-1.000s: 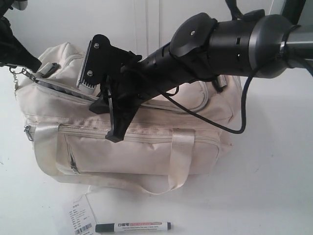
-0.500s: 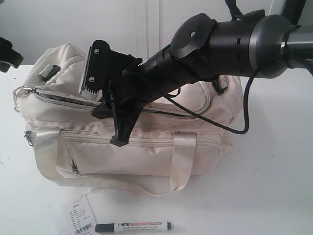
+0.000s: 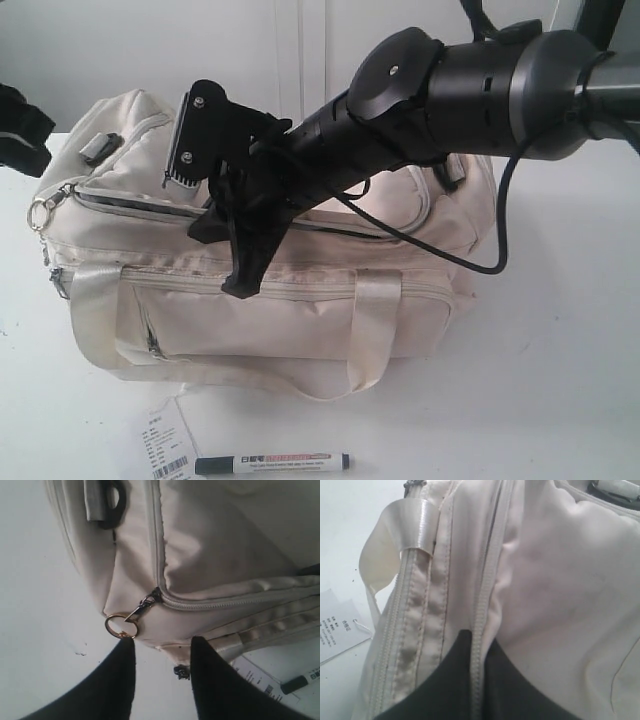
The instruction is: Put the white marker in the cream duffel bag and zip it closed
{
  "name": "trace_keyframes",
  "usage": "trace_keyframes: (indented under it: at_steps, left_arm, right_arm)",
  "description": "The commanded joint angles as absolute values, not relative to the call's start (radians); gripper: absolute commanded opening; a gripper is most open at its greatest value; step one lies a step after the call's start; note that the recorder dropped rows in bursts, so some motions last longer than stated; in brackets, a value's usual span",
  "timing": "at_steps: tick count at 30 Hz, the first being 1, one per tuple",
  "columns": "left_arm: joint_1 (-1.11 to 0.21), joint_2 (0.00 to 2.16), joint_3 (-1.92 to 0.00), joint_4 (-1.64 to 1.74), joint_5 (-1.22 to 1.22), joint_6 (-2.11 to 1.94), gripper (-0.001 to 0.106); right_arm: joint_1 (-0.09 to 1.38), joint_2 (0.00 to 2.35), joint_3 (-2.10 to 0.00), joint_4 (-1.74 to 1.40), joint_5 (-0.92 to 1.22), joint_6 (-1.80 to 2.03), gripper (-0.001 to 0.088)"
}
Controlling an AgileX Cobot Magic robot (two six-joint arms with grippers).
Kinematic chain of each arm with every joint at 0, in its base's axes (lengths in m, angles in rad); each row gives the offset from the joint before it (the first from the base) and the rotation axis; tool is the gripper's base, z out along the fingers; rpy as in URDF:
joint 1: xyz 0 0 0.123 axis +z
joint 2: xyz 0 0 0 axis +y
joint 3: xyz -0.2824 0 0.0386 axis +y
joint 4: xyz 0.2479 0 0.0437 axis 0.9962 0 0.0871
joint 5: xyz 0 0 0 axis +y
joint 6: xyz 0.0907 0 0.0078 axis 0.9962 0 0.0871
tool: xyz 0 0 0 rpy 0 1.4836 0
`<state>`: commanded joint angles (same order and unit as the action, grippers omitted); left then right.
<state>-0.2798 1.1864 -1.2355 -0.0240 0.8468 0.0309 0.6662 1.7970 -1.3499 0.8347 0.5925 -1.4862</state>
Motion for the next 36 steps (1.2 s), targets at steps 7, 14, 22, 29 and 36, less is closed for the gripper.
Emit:
trace_keyframes:
  at_steps: [7,14,22,29,36]
  left_arm:
    - [-0.280,1.060,-1.017,-0.075,0.702,-0.036,0.000]
    - [-0.280,0.949,-0.817,-0.116,0.424,-0.437,0.000]
    - [-0.280,0.954,-0.673,-0.242,0.379,-0.728,0.010]
    - [-0.280,0.977,-0.649,-0.344,0.329,-0.730,0.057]
    - [-0.280,1.028,-0.649,-0.344,0.275,-0.781,0.062]
  right_arm:
    - [0.666,1.797,-1.350,0.835,0.583,-1.460,0.0000]
    - [0.666,1.797,-1.350,0.835,0.581,-1.435,0.0000]
    - [0.666,1.797,-1.350,0.835,0.579,-1.428,0.0000]
    - [0.666,1.797,-1.350,0.835,0.581,-1.428,0.0000]
    - [0.666,1.797,-1.350,0.835,0.581,-1.428,0.0000]
